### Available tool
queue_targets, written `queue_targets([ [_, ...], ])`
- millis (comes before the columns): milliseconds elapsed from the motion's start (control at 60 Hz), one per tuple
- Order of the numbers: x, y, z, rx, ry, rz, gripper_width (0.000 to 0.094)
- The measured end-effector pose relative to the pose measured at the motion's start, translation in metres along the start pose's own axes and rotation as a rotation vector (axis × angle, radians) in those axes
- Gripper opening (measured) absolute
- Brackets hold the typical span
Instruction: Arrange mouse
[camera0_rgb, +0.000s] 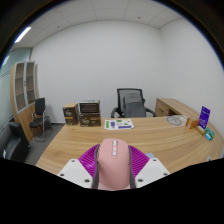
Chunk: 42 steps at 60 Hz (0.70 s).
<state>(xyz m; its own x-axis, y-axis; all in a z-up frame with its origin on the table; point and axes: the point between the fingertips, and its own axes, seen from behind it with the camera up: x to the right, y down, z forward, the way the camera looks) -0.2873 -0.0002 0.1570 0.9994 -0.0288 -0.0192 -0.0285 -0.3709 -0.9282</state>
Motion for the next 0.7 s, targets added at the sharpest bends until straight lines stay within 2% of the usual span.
queue_targets([
  [150,0.065,0.05,0.056,-0.118,0.038,0.007,0.0412],
  [367,0.089,0.123,0.094,-0.264,0.014,0.025,0.0422],
  [383,0.09,0.132,0.094,-0.285,0.012,0.021,0.0451],
  [467,0.09,0.128,0.096,-0.245,-0.012,-0.015,0.0485],
  [600,0.089,0.133,0.099,-0.27,-0.021,0.038,0.0553],
  [667,0.088,0.133,0.098,-0.276,-0.042,0.024,0.0604],
  [700,0.084,0.133,0.096,-0.28,-0.063,0.006,0.0677],
])
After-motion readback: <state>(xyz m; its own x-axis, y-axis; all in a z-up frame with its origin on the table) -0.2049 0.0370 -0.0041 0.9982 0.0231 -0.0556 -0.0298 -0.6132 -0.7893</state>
